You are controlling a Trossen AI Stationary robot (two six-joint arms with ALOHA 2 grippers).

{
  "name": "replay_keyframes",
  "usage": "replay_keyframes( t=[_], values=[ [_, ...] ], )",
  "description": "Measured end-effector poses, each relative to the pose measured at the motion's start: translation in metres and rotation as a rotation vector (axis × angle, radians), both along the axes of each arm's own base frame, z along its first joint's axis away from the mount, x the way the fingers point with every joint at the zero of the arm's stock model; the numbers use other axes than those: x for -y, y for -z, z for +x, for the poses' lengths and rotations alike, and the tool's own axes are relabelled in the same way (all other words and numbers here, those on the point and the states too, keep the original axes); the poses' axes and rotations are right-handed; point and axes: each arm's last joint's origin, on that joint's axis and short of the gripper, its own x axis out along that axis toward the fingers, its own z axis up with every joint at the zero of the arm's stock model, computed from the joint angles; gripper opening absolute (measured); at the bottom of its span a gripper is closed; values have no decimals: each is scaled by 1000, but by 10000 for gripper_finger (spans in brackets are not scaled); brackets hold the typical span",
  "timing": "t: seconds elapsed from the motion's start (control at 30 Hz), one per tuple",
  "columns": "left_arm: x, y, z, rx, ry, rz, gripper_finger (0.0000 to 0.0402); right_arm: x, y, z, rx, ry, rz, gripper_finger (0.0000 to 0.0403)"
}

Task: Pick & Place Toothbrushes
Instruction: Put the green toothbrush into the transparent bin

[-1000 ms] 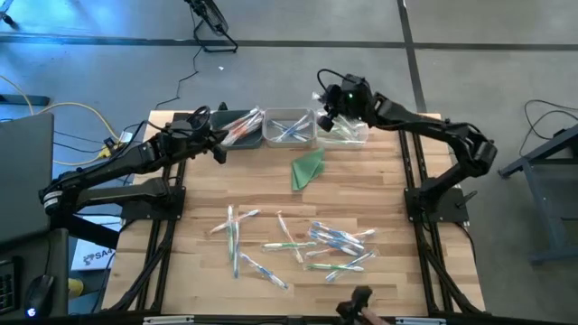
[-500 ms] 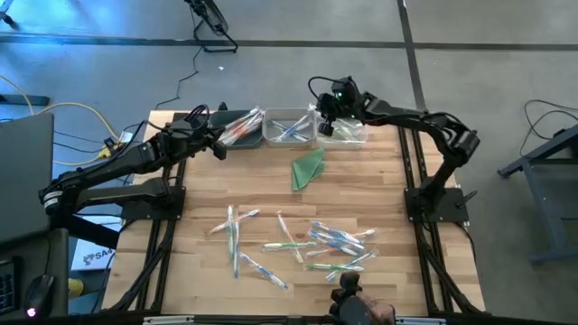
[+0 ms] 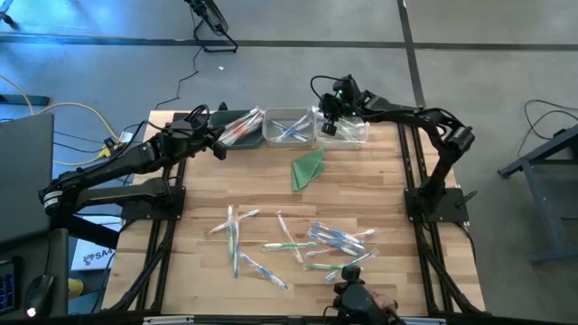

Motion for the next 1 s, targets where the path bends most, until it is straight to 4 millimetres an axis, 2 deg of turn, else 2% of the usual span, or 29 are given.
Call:
replay_keyframes(
  t=[0.23, 0.6, 0.83, 1.0],
  values=[
    [0, 0, 0, 0, 0, 0, 0, -2, 4, -2, -41, 1, 30, 57],
    [0, 0, 0, 0, 0, 0, 0, -5, 7, -5, -114, 89, 30, 141],
    [1, 0, 1, 4, 24, -8, 0, -22, -17, -1, -153, 196, -120, 146],
    [1, 0, 0, 3, 24, -9, 0, -43, -41, 2, -94, 179, -169, 134]
  ],
)
